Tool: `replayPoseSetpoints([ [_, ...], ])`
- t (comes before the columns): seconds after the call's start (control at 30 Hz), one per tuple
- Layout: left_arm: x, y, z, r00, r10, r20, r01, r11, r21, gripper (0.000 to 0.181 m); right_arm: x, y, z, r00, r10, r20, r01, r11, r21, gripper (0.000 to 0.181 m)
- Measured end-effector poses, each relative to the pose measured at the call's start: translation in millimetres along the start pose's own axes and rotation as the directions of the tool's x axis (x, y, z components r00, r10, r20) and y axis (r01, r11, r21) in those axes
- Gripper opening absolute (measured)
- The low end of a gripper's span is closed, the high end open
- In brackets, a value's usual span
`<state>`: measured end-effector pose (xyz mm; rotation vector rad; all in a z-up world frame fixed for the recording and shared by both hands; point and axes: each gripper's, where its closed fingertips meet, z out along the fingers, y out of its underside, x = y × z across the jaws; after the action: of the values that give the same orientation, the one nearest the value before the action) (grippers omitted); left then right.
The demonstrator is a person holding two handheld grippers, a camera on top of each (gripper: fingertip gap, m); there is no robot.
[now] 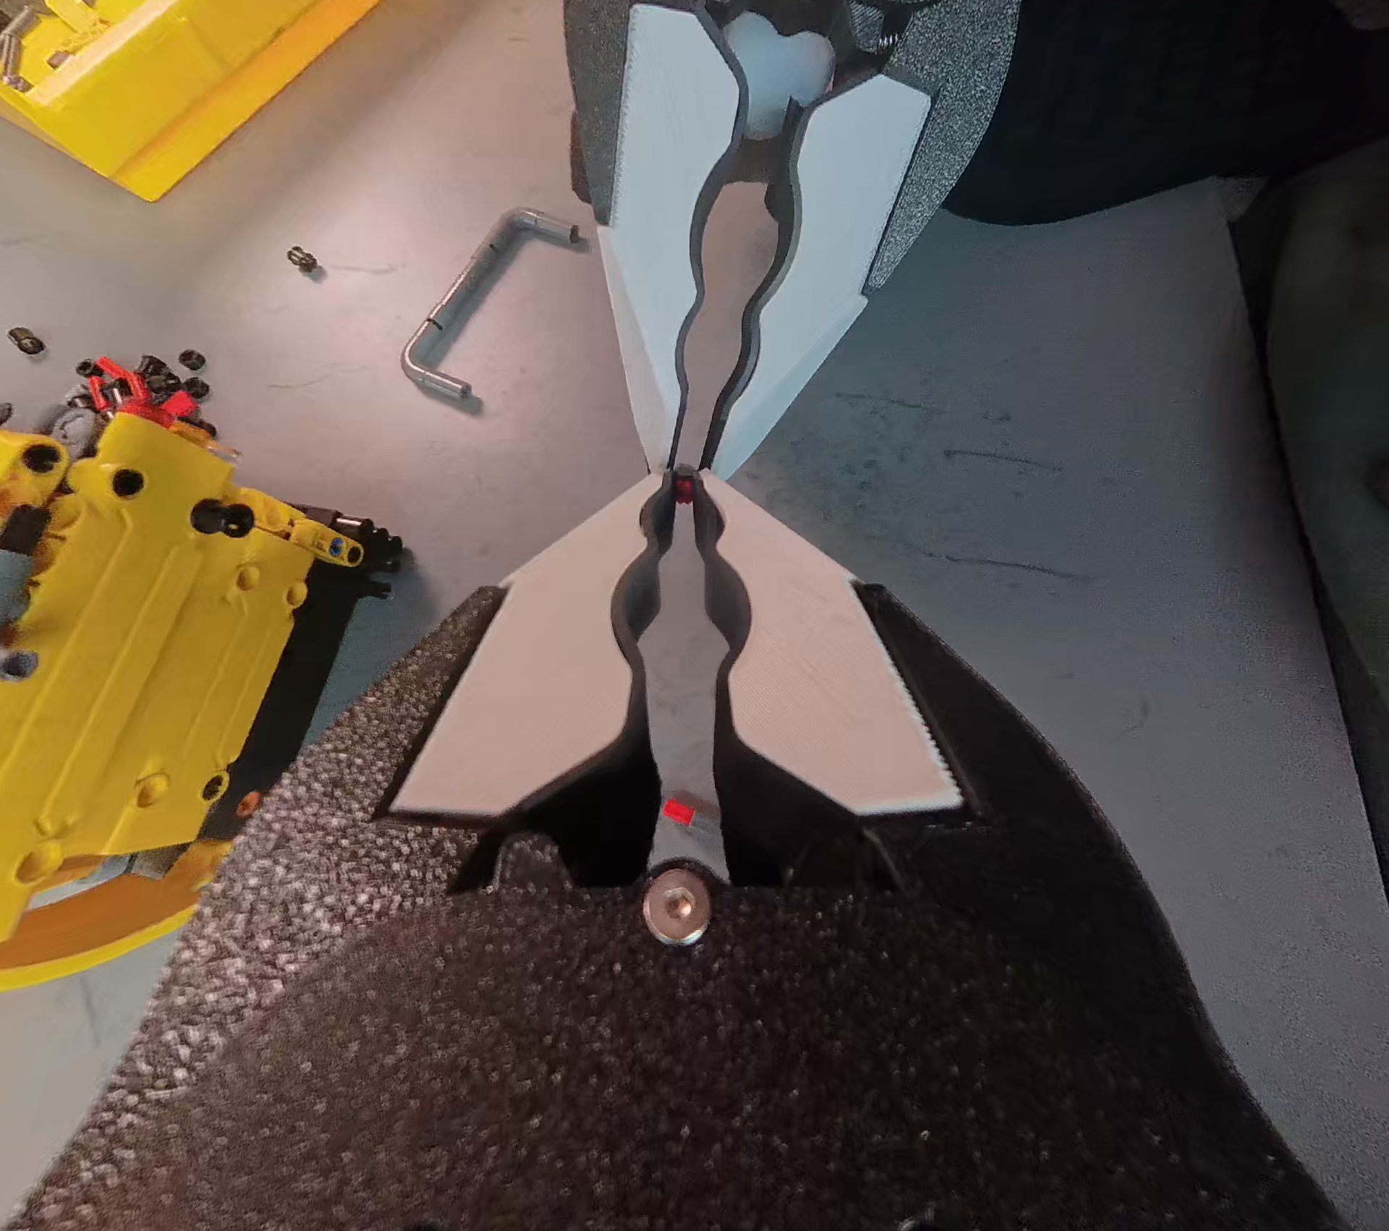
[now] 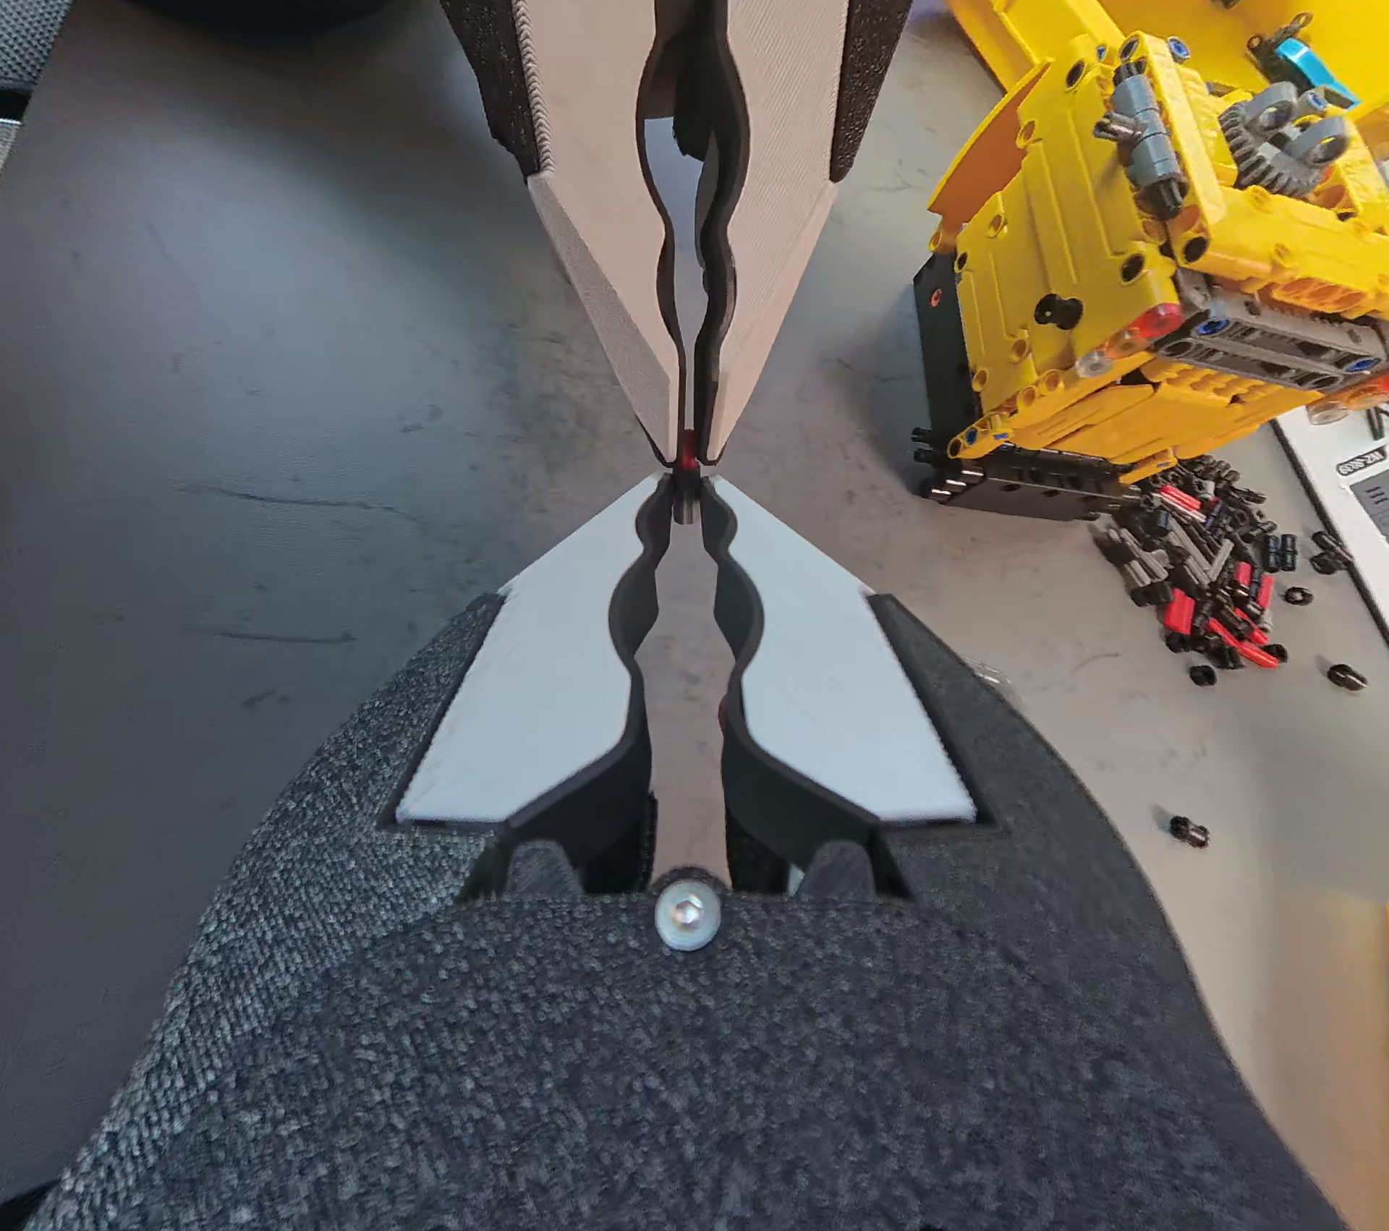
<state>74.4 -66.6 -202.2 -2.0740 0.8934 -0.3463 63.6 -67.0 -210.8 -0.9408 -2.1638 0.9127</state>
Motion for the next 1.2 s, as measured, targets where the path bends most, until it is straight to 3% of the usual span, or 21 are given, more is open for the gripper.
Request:
replayPoseSetpoints([
  [0.2,9.0,-4.5,-3.8,0.997,-0.033,-0.068,0.038,0.996,0.082,0.011,-4.6,-0.6,-8.9,0.998,0.051,0.044,-0.055,0.995,0.078,0.007],
  [0.47,13.6,-19.5,-5.5,0.998,-0.009,-0.068,0.02,0.987,0.158,0.004,-8.0,-12.2,-20.5,0.996,0.055,0.065,-0.066,0.983,0.173,0.007],
  [0.73,13.7,-12.5,7.7,0.998,-0.041,-0.049,0.045,0.995,0.088,0.003,-11.6,1.2,-17.1,0.997,0.038,0.074,-0.046,0.993,0.105,0.011],
  [1.0,4.1,-4.6,22.1,0.974,-0.226,-0.001,0.225,0.973,0.043,0.003,-2.7,18.4,-11.9,0.997,0.081,0.01,-0.081,0.997,-0.01,0.007],
  [1.2,15.3,-3.0,24.9,0.979,-0.191,-0.072,0.195,0.98,0.041,0.01,-12.9,23.2,-10.5,0.993,0.046,0.113,-0.046,0.999,-0.006,0.006],
])
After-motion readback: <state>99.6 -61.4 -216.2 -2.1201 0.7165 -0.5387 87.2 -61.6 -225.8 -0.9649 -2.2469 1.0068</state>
